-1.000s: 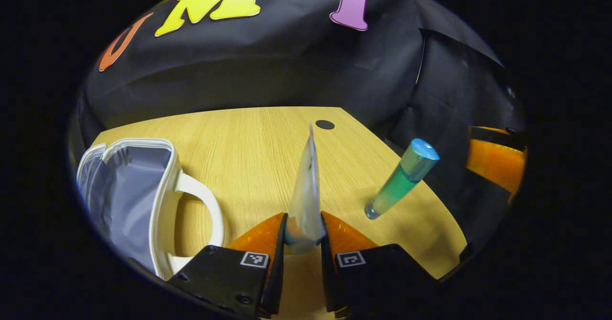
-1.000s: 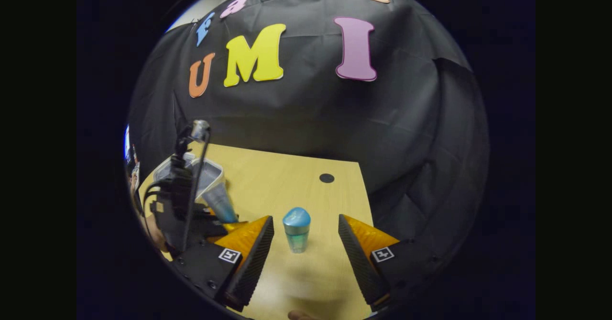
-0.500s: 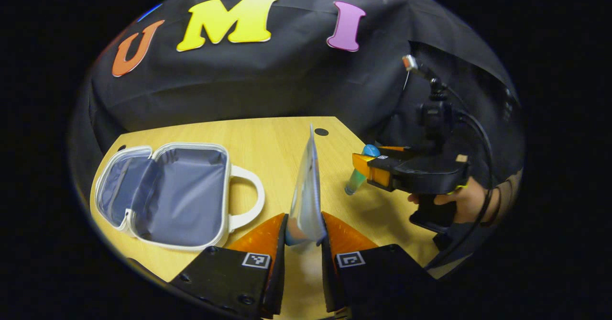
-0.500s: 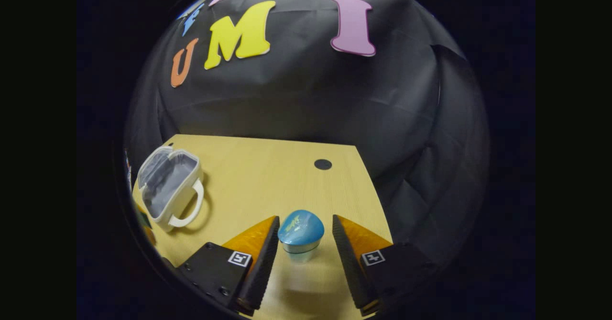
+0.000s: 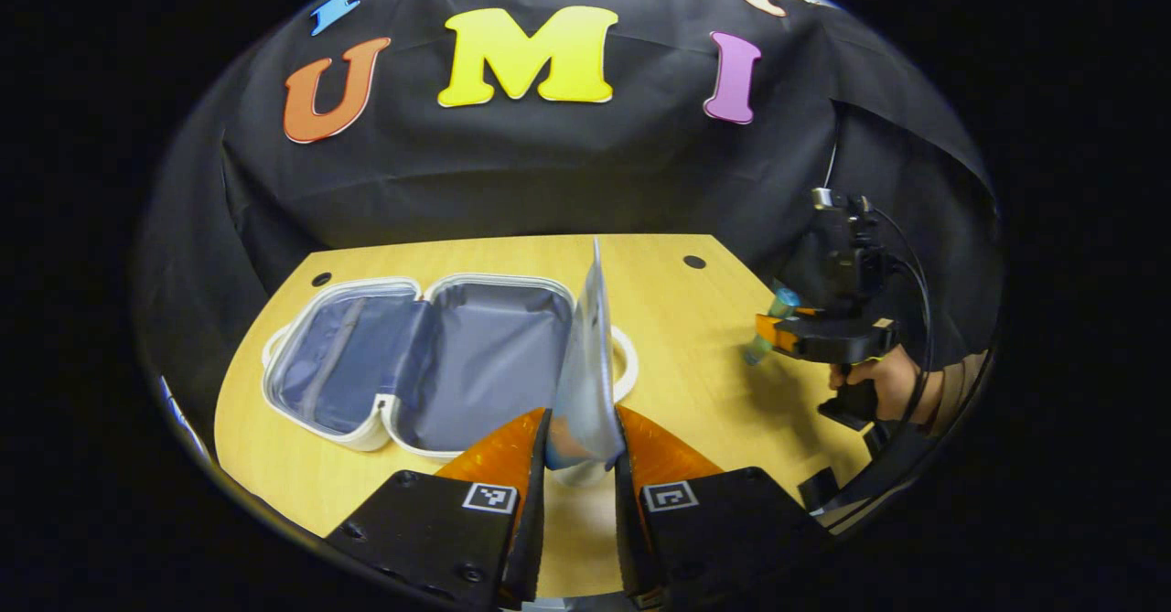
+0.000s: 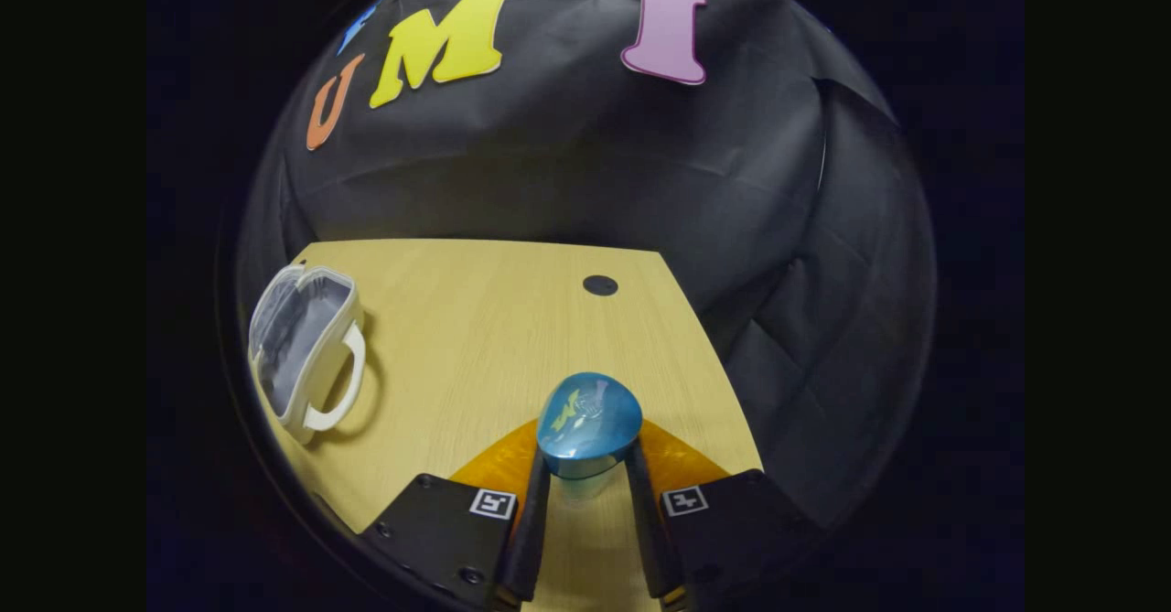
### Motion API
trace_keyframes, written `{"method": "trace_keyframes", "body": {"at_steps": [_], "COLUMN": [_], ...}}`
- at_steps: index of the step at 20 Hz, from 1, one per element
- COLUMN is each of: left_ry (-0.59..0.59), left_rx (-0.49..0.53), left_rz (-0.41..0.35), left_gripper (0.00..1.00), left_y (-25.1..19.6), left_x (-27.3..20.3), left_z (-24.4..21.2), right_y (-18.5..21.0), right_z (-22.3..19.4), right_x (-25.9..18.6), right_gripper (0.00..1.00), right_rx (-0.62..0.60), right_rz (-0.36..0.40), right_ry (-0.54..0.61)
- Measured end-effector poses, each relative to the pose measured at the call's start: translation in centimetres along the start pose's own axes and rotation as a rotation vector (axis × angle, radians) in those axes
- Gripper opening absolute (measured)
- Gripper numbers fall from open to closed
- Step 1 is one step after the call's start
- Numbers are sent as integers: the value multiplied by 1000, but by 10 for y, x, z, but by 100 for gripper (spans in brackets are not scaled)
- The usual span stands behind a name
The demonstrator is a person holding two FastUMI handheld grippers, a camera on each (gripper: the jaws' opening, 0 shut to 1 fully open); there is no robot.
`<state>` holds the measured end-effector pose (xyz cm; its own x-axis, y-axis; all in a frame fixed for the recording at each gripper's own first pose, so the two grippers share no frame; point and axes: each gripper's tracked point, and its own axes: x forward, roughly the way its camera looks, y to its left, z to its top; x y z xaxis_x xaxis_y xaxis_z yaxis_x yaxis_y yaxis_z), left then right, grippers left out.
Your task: First open the suitcase, pack the skin care products into it, and then close the suitcase.
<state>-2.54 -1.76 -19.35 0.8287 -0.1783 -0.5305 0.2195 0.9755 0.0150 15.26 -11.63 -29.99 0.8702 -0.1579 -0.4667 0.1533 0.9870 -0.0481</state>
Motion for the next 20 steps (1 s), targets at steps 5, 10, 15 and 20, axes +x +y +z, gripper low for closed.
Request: {"method": "trace_keyframes", "body": {"at_steps": [5,10,15,20], "left_ry": [26,219,394,510], "left_rx": [3,-55,-79,-104], "left_rz": [35,37,26,49], "left_gripper": [36,31,41,36], "left_y": [54,80,79,84], "left_x": [38,90,118,133], "left_z": [4,-35,-73,-98], "right_y": [3,14,24,22], "right_z": [16,15,-6,-15], "right_x": [-53,-114,-158,-168], "right_gripper": [41,41,41,41], "right_rx": [18,83,99,95], "right_rz": [-21,-28,-46,-63], "right_ry": [-33,-37,-4,18]}}
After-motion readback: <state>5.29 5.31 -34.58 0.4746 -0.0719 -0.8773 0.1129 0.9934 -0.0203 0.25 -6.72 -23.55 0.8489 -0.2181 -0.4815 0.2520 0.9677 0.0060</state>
